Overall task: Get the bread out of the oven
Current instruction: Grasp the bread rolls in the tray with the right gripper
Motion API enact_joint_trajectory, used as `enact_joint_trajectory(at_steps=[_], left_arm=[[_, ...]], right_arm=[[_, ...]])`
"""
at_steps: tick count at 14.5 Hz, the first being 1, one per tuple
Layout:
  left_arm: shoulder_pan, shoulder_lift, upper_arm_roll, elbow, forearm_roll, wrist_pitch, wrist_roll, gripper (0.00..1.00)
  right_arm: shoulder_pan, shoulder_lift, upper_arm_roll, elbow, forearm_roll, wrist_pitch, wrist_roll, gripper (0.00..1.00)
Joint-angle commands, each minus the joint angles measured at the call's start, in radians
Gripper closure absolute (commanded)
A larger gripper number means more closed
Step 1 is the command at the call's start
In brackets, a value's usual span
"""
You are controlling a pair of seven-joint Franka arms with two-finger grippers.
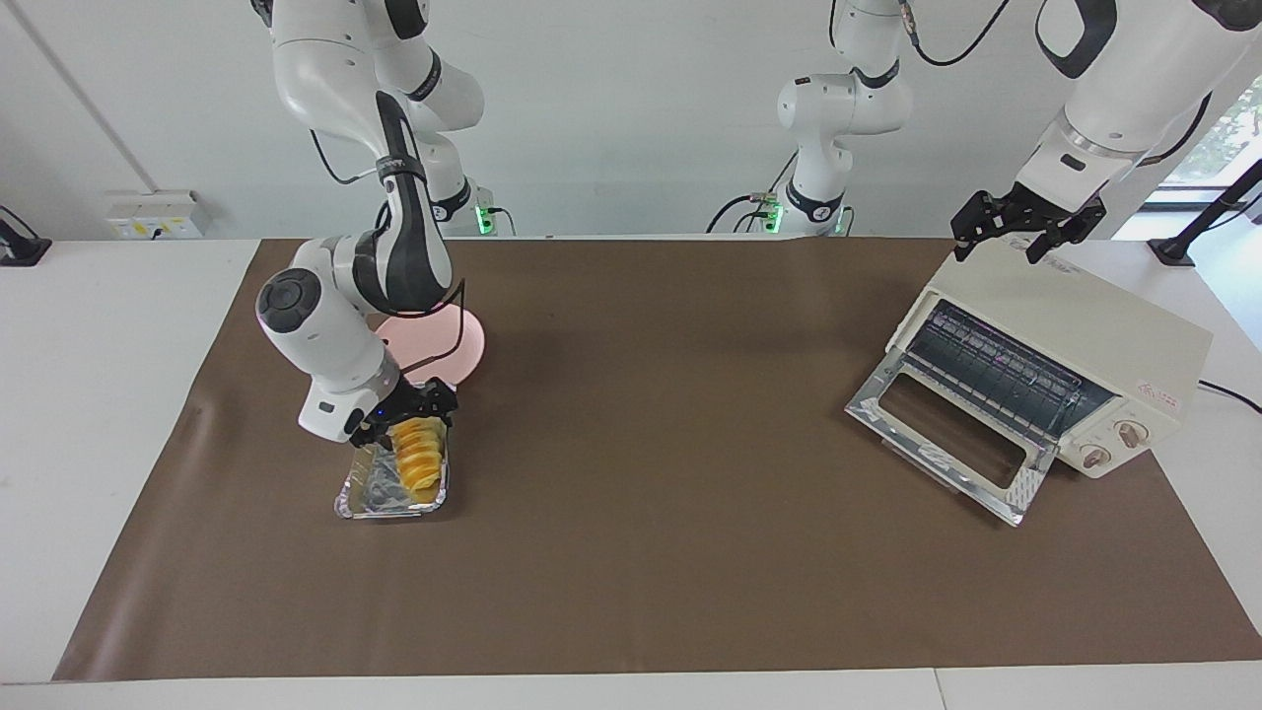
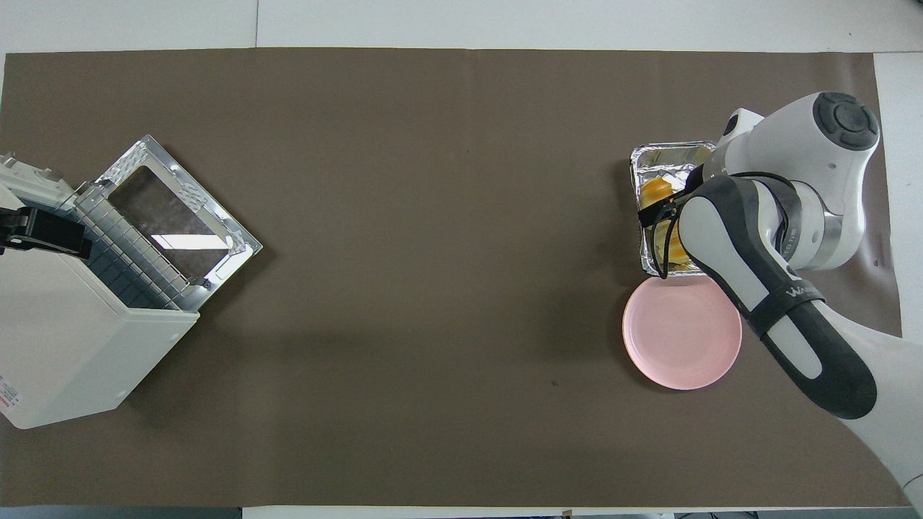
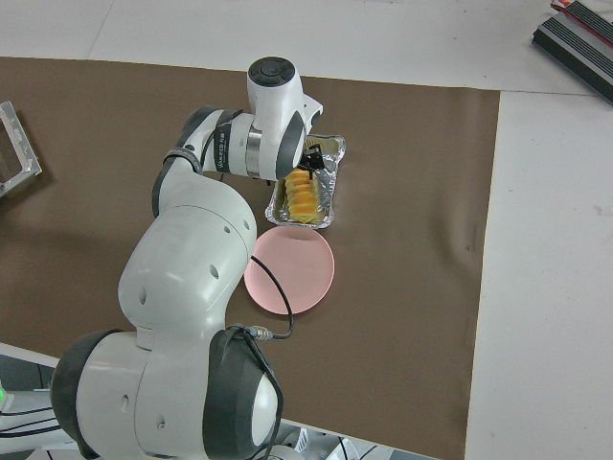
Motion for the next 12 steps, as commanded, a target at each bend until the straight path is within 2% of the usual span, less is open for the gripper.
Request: enact_joint_trajectory(at_steps=[1, 9, 11, 12], left_arm=[[0.005, -0.021, -0.002, -0.03, 0.003, 0.019, 0.011, 0.0], [0.005, -0.021, -0.002, -0.03, 0.003, 0.019, 0.011, 0.0], [0.005, -0.021, -0.002, -0.03, 0.003, 0.019, 0.011, 0.0], [0.006, -0.022, -0.002, -0.03, 0.003, 0.019, 0.011, 0.0]], right_arm=[[-0.009, -0.006, 0.008, -0.028, -0.017, 0.053, -0.025, 0.0], [-0.036, -0.012, 0.01, -0.114, -0.017, 0.149, -0.067, 0.02], [-0.036, -0.015, 0.01, -0.131, -0.017, 0.166, -0.067, 0.1], [-0.036, -0.015, 0.01, -0.134, -0.016, 0.17, -0.065, 0.25]])
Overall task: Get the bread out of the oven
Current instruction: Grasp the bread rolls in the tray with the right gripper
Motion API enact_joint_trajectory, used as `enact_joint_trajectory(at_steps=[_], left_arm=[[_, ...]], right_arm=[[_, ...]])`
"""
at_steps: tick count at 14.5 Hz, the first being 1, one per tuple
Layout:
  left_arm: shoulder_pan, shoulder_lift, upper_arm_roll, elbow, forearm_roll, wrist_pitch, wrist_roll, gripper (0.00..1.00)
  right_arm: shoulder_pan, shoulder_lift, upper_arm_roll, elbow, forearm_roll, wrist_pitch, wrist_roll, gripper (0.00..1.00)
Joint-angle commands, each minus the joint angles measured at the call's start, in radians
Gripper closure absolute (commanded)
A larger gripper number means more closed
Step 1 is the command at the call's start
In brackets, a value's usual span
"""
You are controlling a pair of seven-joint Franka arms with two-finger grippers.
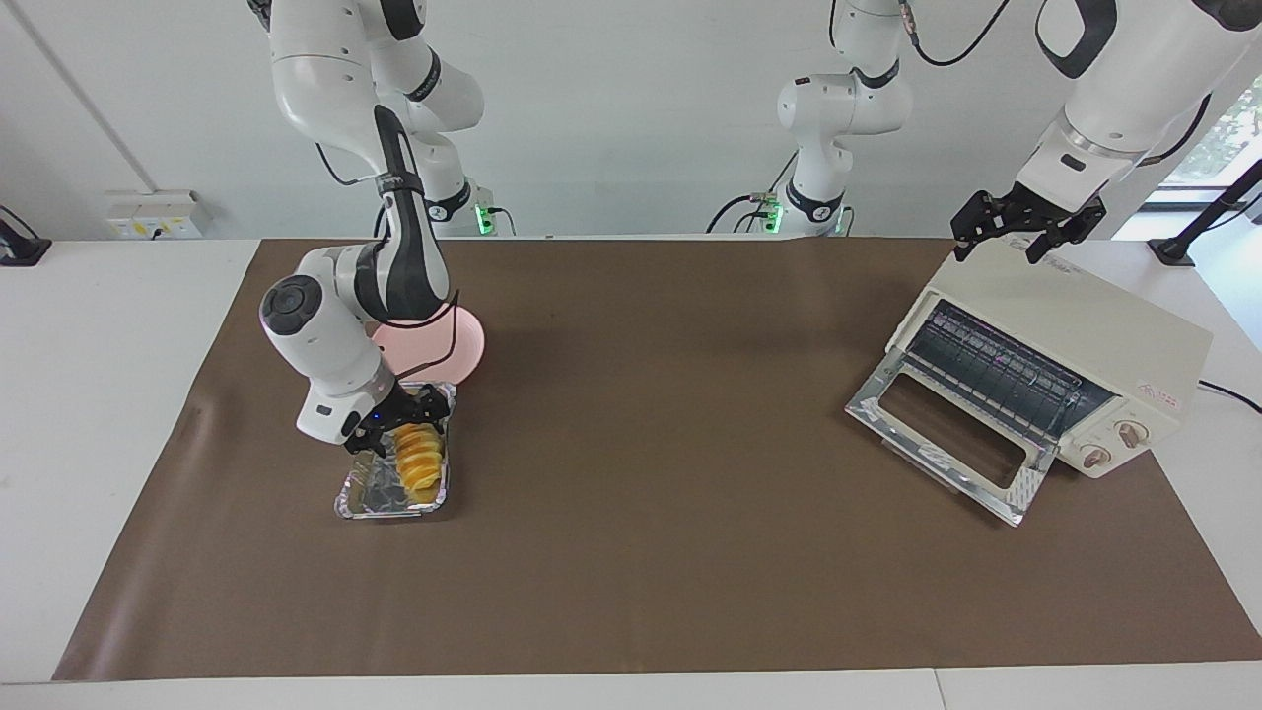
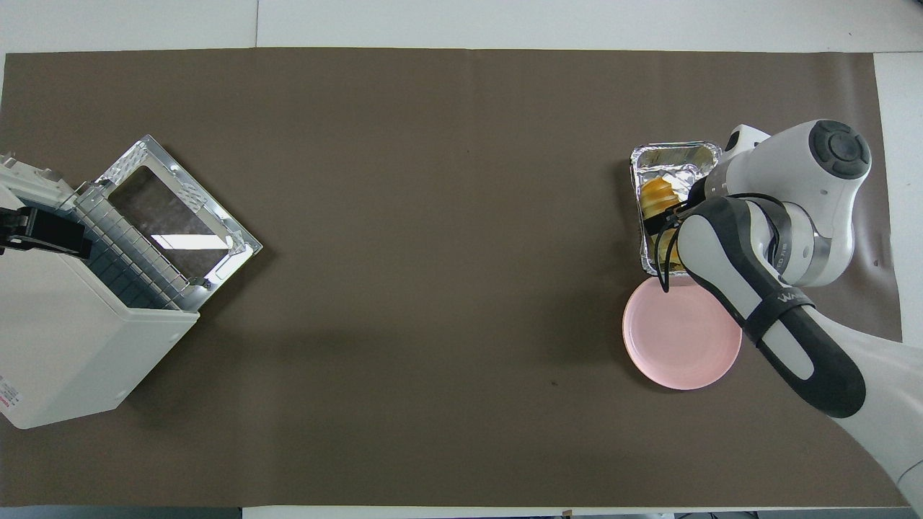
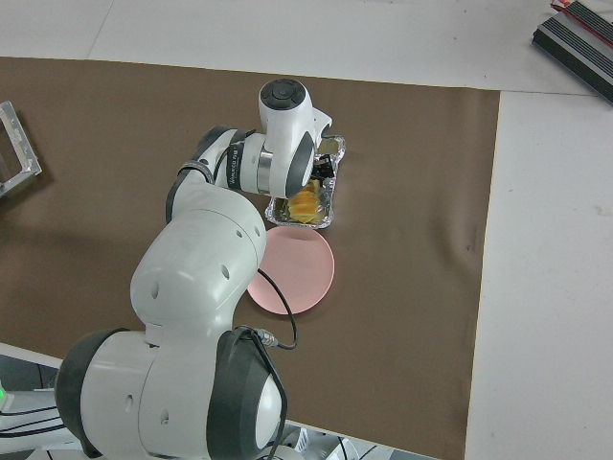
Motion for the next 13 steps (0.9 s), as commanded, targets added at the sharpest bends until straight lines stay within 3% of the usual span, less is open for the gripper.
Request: enact_joint_trajectory(at_steps=[1, 4, 5, 9, 13], left_arm=[[0.005, -0.021, -0.002, -0.03, 0.003, 0.019, 0.011, 0.0], [0.005, -0.021, -0.002, -0.03, 0.003, 0.019, 0.011, 0.0], [0.005, -0.021, -0.002, -0.03, 0.003, 0.019, 0.011, 0.0], [0.005, -0.021, -0.002, -0.03, 0.003, 0.019, 0.011, 0.0], [0.005, -0.022, -0.002, -0.03, 0.003, 0.019, 0.011, 0.0]], right_arm=[[-0.014, -0.017, 0.01, -0.035, -0.01, 0.029, -0.019, 0.4], [-0.013, -0.017, 0.01, -0.03, -0.01, 0.024, -0.016, 0.91], [-0.013, -0.017, 0.01, -0.023, -0.01, 0.012, -0.016, 1.0], [-0.013, -0.029, 0.008, 0.063, -0.008, -0.12, -0.002, 1.0], [-0.014, -0.165, 0.008, 0.077, -0.008, -0.325, 0.123, 1.0]])
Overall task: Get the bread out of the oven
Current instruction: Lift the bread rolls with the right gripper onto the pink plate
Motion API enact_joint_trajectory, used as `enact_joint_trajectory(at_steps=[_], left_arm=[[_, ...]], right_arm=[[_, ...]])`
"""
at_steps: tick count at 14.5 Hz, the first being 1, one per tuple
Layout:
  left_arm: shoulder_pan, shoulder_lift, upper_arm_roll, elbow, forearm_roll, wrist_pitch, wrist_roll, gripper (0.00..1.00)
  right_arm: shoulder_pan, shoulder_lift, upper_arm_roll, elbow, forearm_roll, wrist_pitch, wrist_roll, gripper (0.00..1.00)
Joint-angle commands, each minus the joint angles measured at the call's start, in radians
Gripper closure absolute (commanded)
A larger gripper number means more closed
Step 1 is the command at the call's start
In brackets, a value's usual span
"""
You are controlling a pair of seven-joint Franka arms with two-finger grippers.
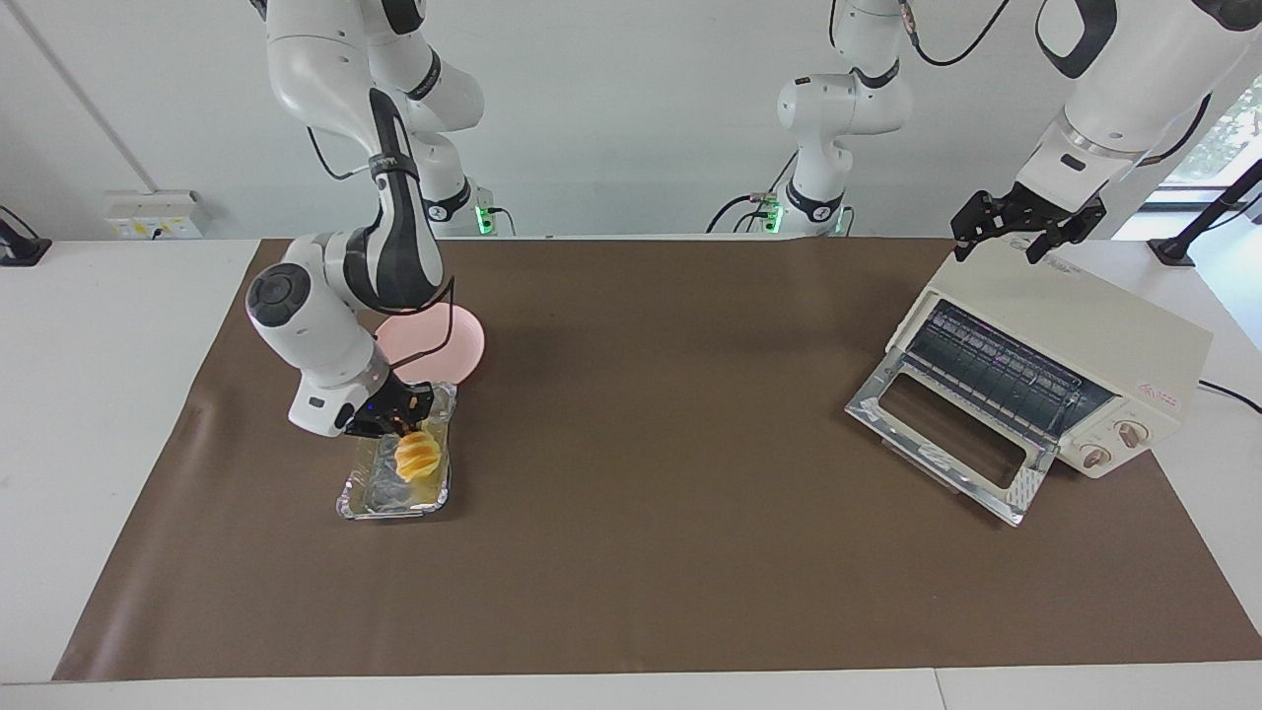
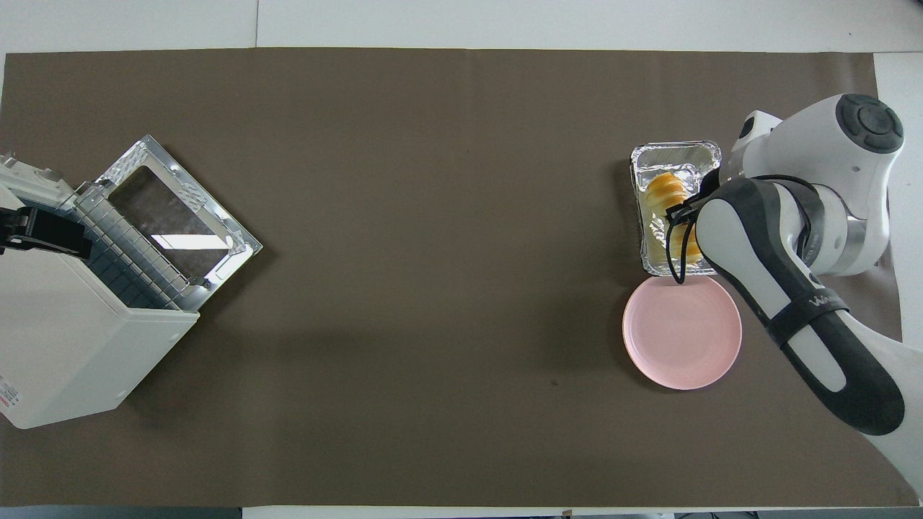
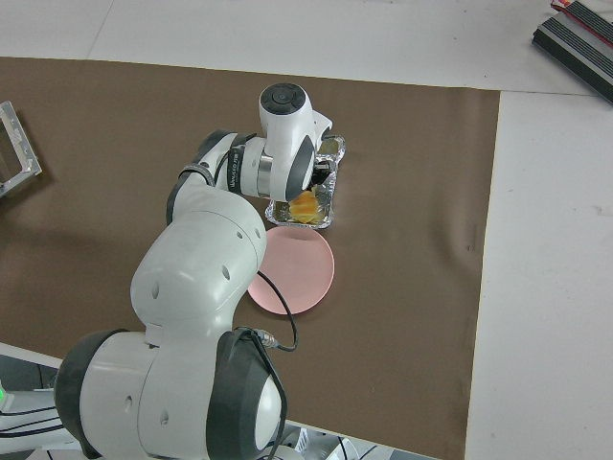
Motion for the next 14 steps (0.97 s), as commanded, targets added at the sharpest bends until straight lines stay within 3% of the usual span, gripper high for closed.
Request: enact_joint_trajectory(at_steps=[1, 3, 7, 10, 14], left_arm=[[0.005, -0.021, -0.002, -0.03, 0.003, 0.019, 0.011, 0.0], [0.005, -0.022, -0.002, -0.03, 0.003, 0.019, 0.011, 0.0], [0.005, -0.022, -0.002, -0.03, 0.003, 0.019, 0.011, 0.0], [0.005, -0.022, -0.002, -0.03, 0.003, 0.019, 0.011, 0.0], [0.005, -0.022, -0.002, -0.03, 0.003, 0.019, 0.011, 0.0]], right_arm=[[-0.016, -0.124, 0.009, -0.023, -0.008, -0.159, 0.09, 1.0], [-0.017, -0.204, 0.009, -0.074, -0.008, -0.268, 0.139, 1.0], [-0.072, -0.342, 0.009, -0.268, -0.007, -0.277, 0.144, 1.0], [-0.098, -0.41, 0.01, -0.403, 0.002, -0.238, 0.143, 1.0], [-0.086, -0.47, 0.012, -0.551, 0.004, -0.093, 0.149, 1.0]])
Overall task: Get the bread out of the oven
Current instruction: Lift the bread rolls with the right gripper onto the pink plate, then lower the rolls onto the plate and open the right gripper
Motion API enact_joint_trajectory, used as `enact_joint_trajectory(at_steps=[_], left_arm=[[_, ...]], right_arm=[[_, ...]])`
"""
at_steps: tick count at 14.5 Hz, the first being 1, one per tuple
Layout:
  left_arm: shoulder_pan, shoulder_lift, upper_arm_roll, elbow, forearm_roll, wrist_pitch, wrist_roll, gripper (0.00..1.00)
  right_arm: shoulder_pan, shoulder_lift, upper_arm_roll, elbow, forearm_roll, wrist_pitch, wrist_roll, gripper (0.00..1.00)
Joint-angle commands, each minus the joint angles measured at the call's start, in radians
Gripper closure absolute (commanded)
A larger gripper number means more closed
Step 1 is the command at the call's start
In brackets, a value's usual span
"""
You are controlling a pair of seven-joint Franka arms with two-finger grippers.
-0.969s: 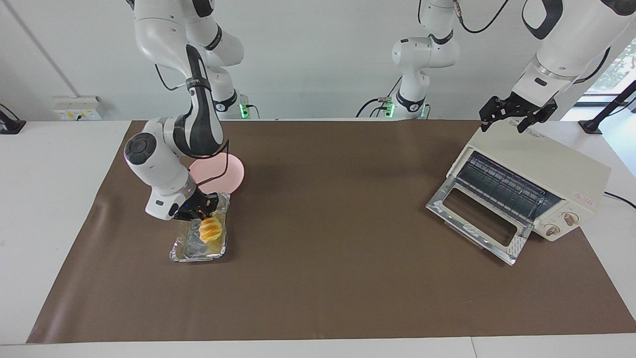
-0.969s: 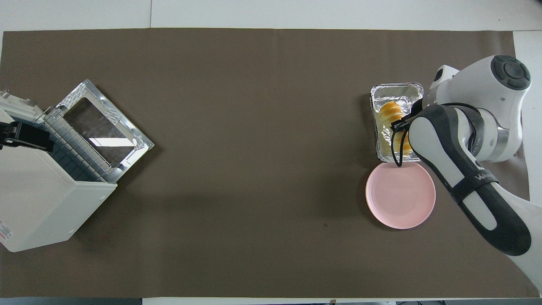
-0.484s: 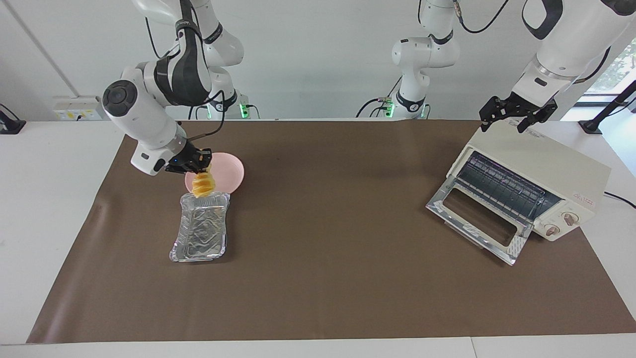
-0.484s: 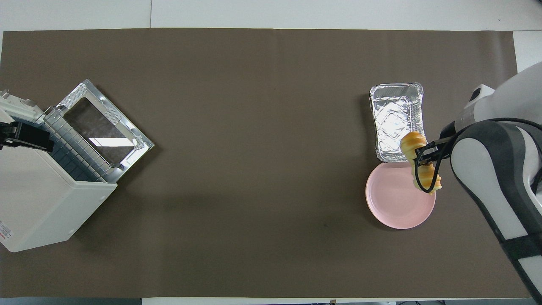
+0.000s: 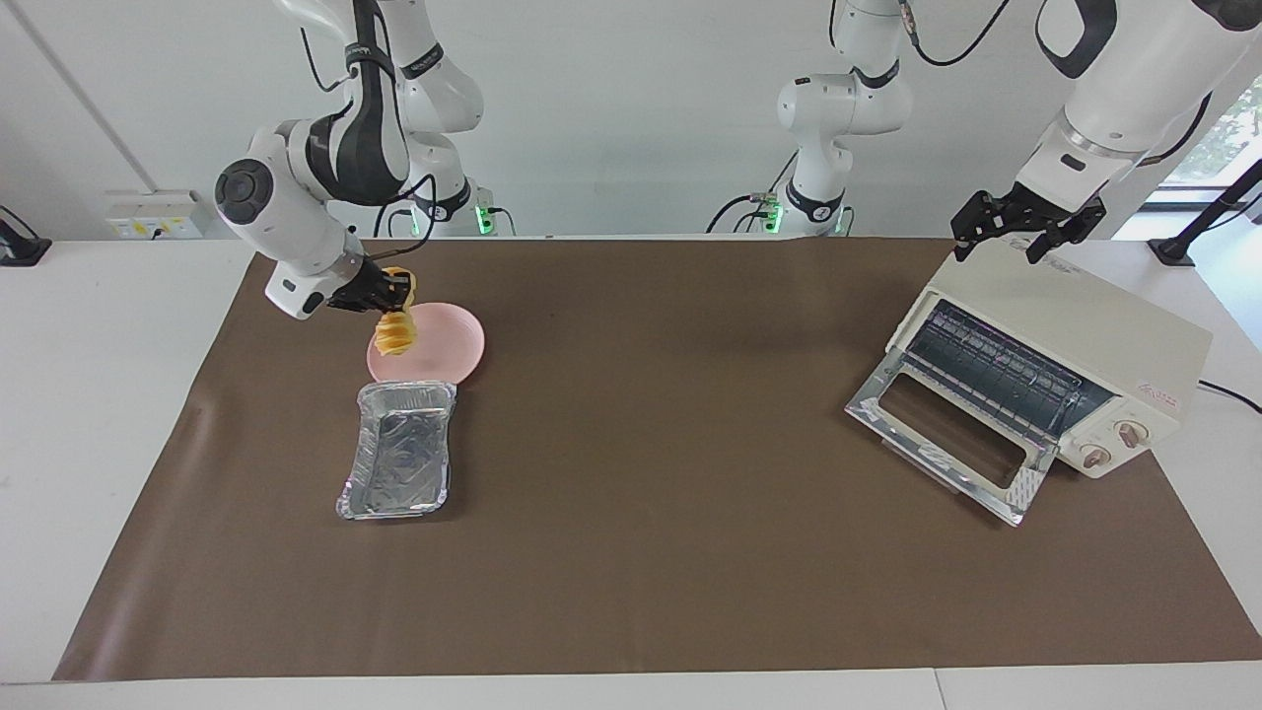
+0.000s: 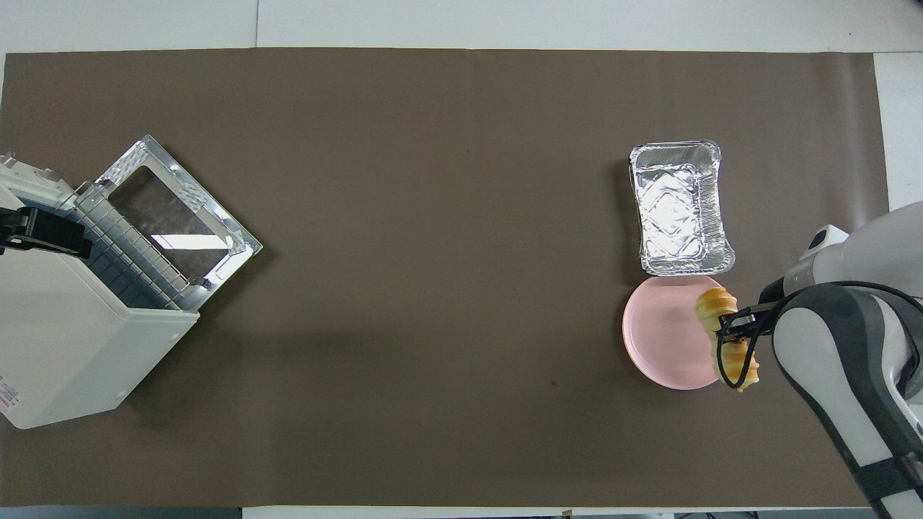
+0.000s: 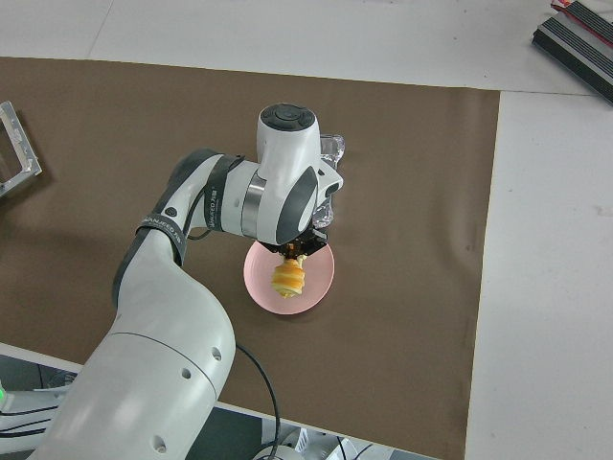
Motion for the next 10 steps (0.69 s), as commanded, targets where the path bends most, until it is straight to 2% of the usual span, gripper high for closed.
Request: enact_joint_trajectory(at_steps=[1, 3, 5, 10], left_arm=[[0.005, -0.021, -0.002, -0.03, 0.003, 0.019, 0.011, 0.0], [0.005, -0.022, -0.002, -0.03, 0.003, 0.019, 0.011, 0.0], [0.005, -0.022, -0.002, -0.03, 0.003, 0.019, 0.011, 0.0], [0.005, -0.021, -0.002, -0.03, 0.003, 0.019, 0.011, 0.0]], right_arm=[[0.003, -0.072, 0.012, -0.119, 0.002, 0.102, 0.016, 1.0], [0.008, -0.058, 0.016, -0.146, 0.002, 0.178, 0.016, 1.0], [0.054, -0.028, 0.015, -0.159, 0.004, 0.258, 0.024, 1.0], [0.104, 0.012, 0.016, -0.163, 0.004, 0.321, 0.073, 1.0]])
